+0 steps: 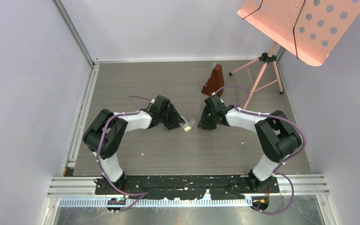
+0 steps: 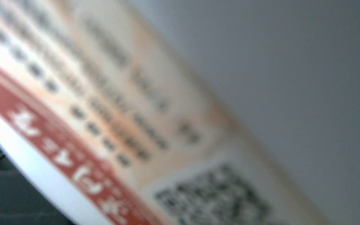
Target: Sort the pills into containers
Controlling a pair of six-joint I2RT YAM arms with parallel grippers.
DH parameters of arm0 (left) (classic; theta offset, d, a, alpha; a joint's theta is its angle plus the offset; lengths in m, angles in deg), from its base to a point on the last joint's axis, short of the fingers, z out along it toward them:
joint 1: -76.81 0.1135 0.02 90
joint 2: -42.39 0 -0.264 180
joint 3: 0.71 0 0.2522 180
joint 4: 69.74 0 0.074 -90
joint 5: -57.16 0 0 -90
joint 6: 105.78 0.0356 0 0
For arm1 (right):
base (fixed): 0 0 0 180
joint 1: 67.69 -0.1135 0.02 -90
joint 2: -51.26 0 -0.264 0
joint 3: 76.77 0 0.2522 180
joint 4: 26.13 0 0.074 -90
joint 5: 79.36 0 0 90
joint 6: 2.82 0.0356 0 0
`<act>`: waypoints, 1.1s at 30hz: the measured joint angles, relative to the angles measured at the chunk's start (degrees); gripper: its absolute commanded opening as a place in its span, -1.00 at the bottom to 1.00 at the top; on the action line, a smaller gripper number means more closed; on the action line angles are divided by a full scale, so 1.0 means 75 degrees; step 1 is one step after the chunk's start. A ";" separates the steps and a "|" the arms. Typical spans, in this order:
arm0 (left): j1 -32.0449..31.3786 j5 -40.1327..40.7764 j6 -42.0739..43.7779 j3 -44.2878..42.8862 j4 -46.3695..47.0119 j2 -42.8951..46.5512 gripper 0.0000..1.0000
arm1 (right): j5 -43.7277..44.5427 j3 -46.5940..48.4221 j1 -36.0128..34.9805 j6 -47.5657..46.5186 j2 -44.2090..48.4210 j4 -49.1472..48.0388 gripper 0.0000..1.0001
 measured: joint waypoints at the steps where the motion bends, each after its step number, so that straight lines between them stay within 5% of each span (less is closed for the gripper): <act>1: -0.0003 0.0003 0.0015 0.0000 -0.0003 -0.0009 -0.22 | -0.0026 -0.0003 0.0020 -0.0023 0.0000 -0.0009 -0.32; 33: 0.0003 -0.0125 0.0536 -0.0166 -0.0131 -0.0108 -0.51 | -0.1853 -0.0839 0.0379 0.0813 0.0443 -0.2049 -0.21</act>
